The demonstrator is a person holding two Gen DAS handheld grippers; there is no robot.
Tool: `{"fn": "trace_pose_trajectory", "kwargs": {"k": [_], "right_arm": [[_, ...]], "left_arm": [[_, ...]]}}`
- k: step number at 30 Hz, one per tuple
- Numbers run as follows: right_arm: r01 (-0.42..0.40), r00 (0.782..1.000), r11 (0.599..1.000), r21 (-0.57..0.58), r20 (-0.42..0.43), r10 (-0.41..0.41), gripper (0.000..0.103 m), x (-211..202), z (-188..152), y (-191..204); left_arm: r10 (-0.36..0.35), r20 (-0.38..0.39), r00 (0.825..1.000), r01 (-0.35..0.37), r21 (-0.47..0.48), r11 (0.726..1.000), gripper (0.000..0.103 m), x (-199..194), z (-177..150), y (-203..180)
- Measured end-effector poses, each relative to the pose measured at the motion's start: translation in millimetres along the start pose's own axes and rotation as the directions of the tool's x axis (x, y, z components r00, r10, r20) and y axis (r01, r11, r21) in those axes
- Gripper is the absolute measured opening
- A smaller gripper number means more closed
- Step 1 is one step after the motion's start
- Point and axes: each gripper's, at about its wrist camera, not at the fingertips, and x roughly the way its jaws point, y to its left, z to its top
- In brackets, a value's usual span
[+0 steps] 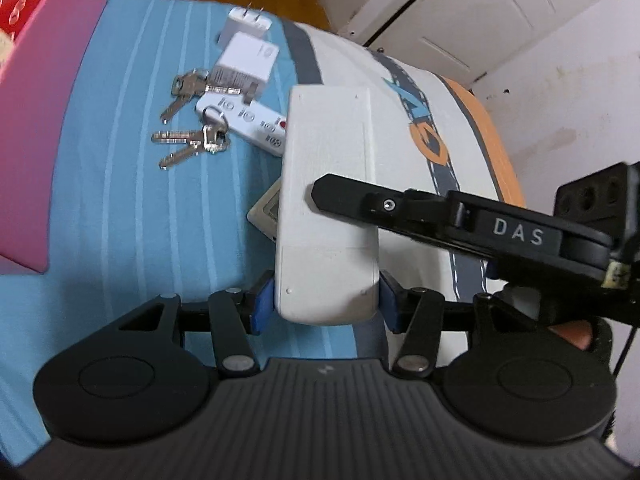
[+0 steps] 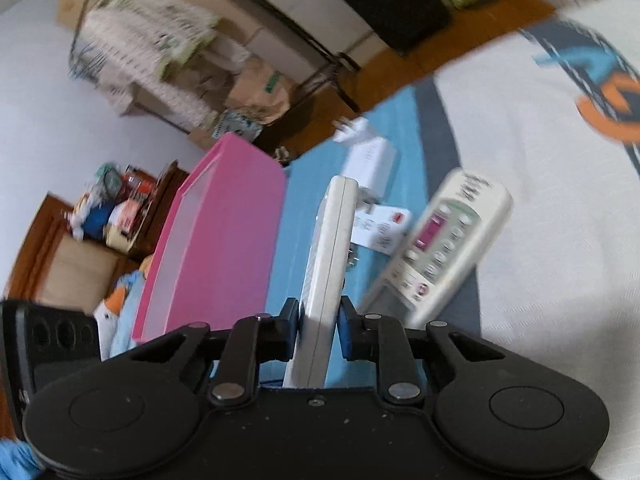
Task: Organize rigid objects
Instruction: 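Lift the white remote with the left gripper while the right gripper grasps its edge, then lower the white remote into the pink box and open both grippers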
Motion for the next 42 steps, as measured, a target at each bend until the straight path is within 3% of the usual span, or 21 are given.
{"fn": "trace_pose_trajectory", "kwargs": {"k": [7, 11, 14, 19, 26, 28, 30, 31, 35, 42], "right_arm": [[-0.012, 0.999, 0.979, -0.202, 0.034, 0.02, 0.024, -18.3, 10.5, 56.3], [-0.025, 0.998, 0.949, -0.314, 0.039, 0.04, 0.024, -26.0, 22.4, 96.6], [-0.047, 0.998, 0.917, -0.397, 0.022, 0.061, 0.023, -21.9, 30.1, 127.8], [-0.101, 0.995, 0.884, -0.457, -0.054, 0.085, 0.021, 7.8, 43.0, 162.6], [-0.164, 0.987, 0.837, -0.523, -0.081, 0.142, 0.021, 50.8, 62.8, 204.1], [-0.245, 0.969, 0.781, -0.575, -0.127, 0.211, 0.021, 63.4, 62.6, 212.8], [-0.31, 0.951, 0.786, -0.535, -0.162, 0.265, 0.021, 81.0, 65.3, 214.0], [-0.317, 0.948, 0.794, -0.519, -0.17, 0.268, 0.021, 89.1, 65.4, 215.1], [-0.311, 0.95, 0.804, -0.506, -0.196, 0.244, 0.021, 113.2, 59.4, 221.3], [-0.219, 0.971, 0.797, -0.562, -0.202, 0.124, 0.021, 127.9, 49.1, 227.3]], "left_arm": [[0.048, 0.044, 0.998, -0.052, 0.089, 0.995, 0.051, -38.2, 5.4, -15.2], [0.038, 0.079, 0.996, -0.046, 0.096, 0.994, 0.051, -73.5, 15.1, -13.4], [0.079, 0.109, 0.991, -0.093, 0.124, 0.988, 0.052, -101.1, 22.2, -9.8], [0.203, 0.171, 0.964, -0.23, 0.16, 0.96, 0.053, -129.3, 41.2, 5.8], [0.202, 0.266, 0.943, -0.233, 0.091, 0.968, 0.053, -168.8, 60.9, 54.1], [0.223, 0.301, 0.927, -0.256, 0.076, 0.964, 0.054, -178.3, 58.8, 68.9], [0.264, 0.34, 0.903, -0.293, 0.035, 0.956, 0.054, -186.4, 59.9, 83.8], [0.273, 0.338, 0.901, -0.298, 0.024, 0.954, 0.054, -185.7, 64.1, 92.8], [0.267, 0.315, 0.911, -0.277, -0.016, 0.961, 0.054, -189.0, 65.2, 123.4], [0.204, 0.286, 0.936, -0.2, -0.045, 0.979, 0.055, -184.5, 57.0, 152.7]]}}
